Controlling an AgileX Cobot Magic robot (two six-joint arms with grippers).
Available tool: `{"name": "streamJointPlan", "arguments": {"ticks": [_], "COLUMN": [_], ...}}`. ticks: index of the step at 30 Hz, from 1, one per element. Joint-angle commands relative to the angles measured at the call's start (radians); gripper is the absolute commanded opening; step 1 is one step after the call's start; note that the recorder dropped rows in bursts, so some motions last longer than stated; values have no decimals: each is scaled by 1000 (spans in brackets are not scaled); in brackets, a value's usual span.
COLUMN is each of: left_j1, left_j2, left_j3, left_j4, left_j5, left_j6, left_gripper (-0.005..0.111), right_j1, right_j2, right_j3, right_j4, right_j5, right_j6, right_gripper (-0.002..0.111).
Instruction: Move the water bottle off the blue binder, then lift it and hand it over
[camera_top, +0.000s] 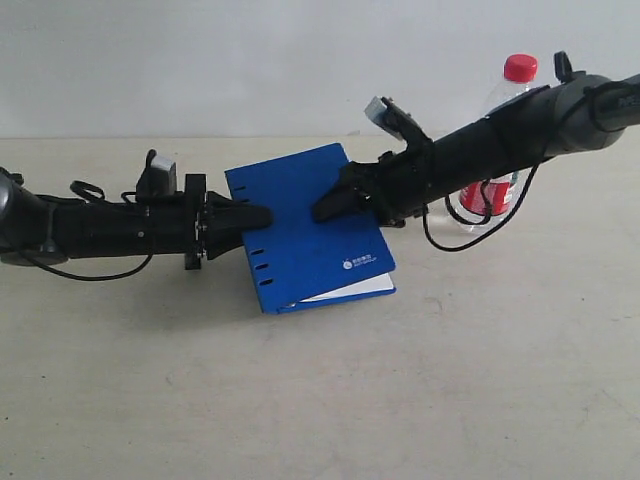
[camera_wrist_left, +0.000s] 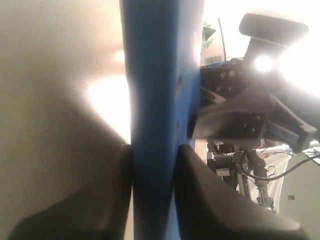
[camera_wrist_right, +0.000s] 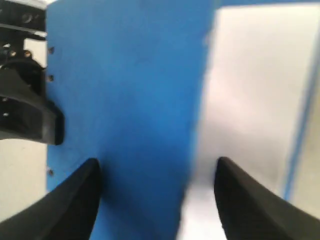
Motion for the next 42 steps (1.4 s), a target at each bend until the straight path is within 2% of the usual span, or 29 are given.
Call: {"name": "streamJointPlan", "arguments": {"ticks": [1, 9, 20, 21, 25, 29, 36, 39, 42], "left_j1": [42, 57, 57, 57, 57, 57, 57, 57, 57], "left_j2": [16, 16, 16, 16, 16, 16, 16, 16, 16], "left_j3": [-2, -2, -2, -2, -2, -2, -2, -2, -2], "left_j4": [13, 13, 26, 27, 31, 38, 36, 36, 29], "left_j5": [-44, -44, -44, -44, -44, -44, -44, -44, -44], "left_j6": [0, 0, 11, 11, 11, 11, -6, -6, -6], "left_gripper": [4, 4, 4, 4, 4, 4, 5, 14, 33], "right_j1": [-57, -87, -80, -80, -65, -44, 51, 65, 69], "right_j2": [-61, -61, 7, 13, 44, 71, 88, 88, 88], "right_j3": [5, 5, 5, 5, 5, 5, 5, 5, 5], "right_j4": [-52, -266, -262, -262, -246, -240, -243, -240, -240], "right_j5": [-44, -39, -53, -55, -77, -87, -101, -114, -116], "right_j6": [35, 226, 241, 241, 236, 236, 195, 194, 193], "right_gripper": [57, 57, 56, 55, 22, 2, 0, 0, 0]}}
